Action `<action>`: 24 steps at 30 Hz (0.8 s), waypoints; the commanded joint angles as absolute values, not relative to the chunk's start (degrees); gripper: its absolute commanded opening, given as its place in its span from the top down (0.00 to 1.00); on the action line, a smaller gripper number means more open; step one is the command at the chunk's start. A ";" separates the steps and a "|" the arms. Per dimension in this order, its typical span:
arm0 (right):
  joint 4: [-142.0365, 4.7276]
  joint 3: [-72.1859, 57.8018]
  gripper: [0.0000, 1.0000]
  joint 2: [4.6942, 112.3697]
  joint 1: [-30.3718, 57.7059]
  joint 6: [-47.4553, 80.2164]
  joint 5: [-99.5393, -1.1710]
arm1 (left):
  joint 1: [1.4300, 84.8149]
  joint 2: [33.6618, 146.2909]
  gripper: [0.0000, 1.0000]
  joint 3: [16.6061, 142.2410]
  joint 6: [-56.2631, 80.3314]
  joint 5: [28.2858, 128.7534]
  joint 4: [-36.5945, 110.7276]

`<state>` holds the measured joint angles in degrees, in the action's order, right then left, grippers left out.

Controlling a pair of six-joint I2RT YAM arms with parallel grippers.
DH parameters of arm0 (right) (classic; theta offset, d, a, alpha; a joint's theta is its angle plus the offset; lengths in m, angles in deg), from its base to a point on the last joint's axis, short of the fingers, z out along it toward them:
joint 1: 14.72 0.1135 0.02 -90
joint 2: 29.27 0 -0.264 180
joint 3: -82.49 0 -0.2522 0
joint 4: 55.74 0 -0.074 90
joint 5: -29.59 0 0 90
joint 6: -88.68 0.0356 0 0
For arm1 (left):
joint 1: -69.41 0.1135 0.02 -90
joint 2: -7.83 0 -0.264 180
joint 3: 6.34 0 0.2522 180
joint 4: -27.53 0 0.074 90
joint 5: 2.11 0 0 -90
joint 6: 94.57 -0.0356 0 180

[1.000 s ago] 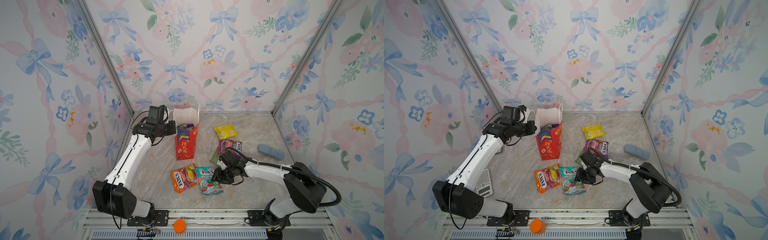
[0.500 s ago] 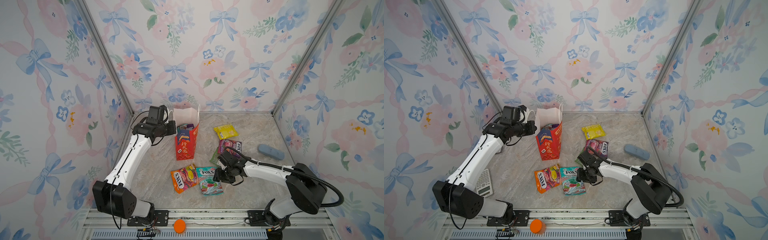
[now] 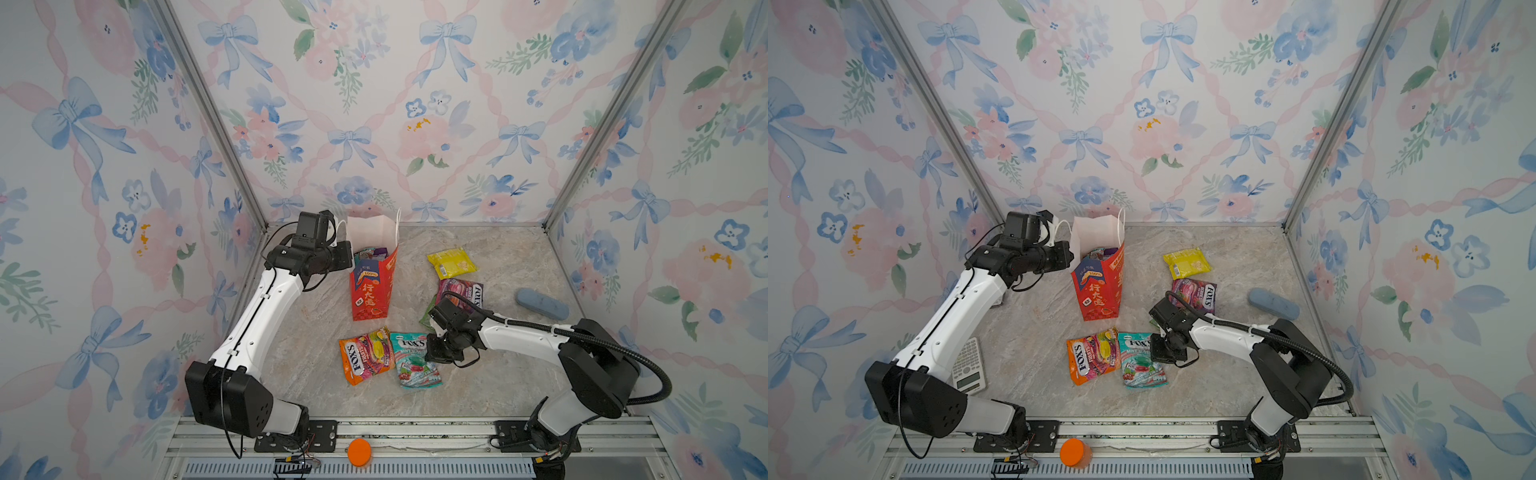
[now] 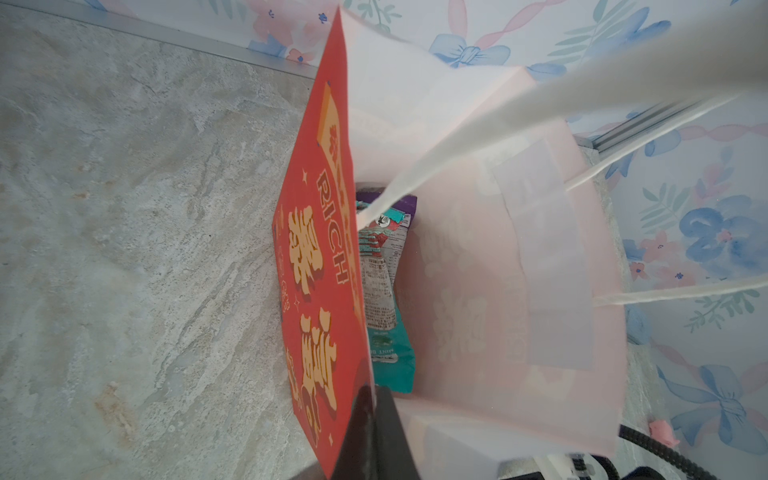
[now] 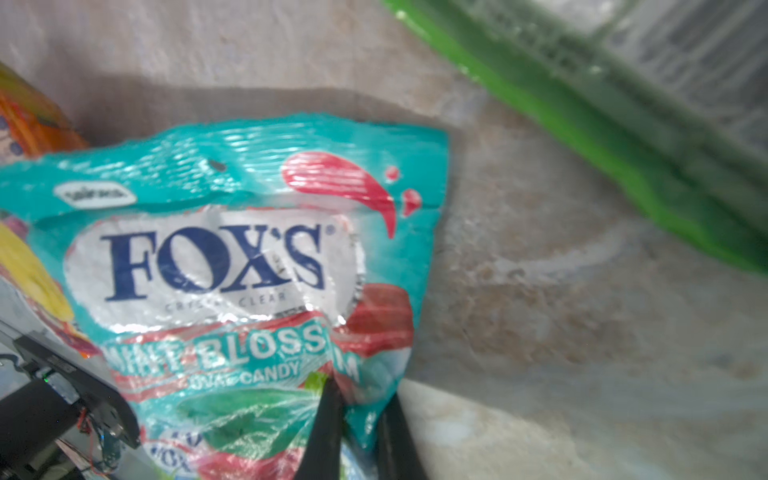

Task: Place the snacks into the paper bag
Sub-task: 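Grasp the teal Fox's Mint Blossom packet top edge with the right gripper, then lift the Mint Blossom packet and carry it over the bag with the right gripper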

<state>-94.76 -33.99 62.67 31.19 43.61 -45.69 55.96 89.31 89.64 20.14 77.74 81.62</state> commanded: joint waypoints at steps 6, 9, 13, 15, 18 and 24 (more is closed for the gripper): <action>-98.98 -30.64 1.00 58.93 30.09 41.49 -48.79 | 56.23 89.11 1.00 88.72 20.26 76.60 83.63; -101.37 -28.55 1.00 56.11 29.05 40.35 -49.99 | 56.15 89.22 1.00 88.78 20.25 76.64 83.65; -104.29 -25.81 1.00 53.23 27.46 39.00 -51.07 | 56.09 89.28 1.00 88.73 20.39 76.53 83.64; -105.35 -24.50 1.00 52.04 26.80 38.59 -51.48 | 56.11 89.39 1.00 88.77 20.39 76.48 83.63; -106.42 -22.60 1.00 50.45 26.07 38.16 -52.01 | 56.08 89.33 1.00 88.89 20.36 76.51 83.64; -108.33 -19.23 1.00 48.57 24.87 37.28 -53.14 | 56.07 89.48 1.00 88.81 20.39 76.53 83.65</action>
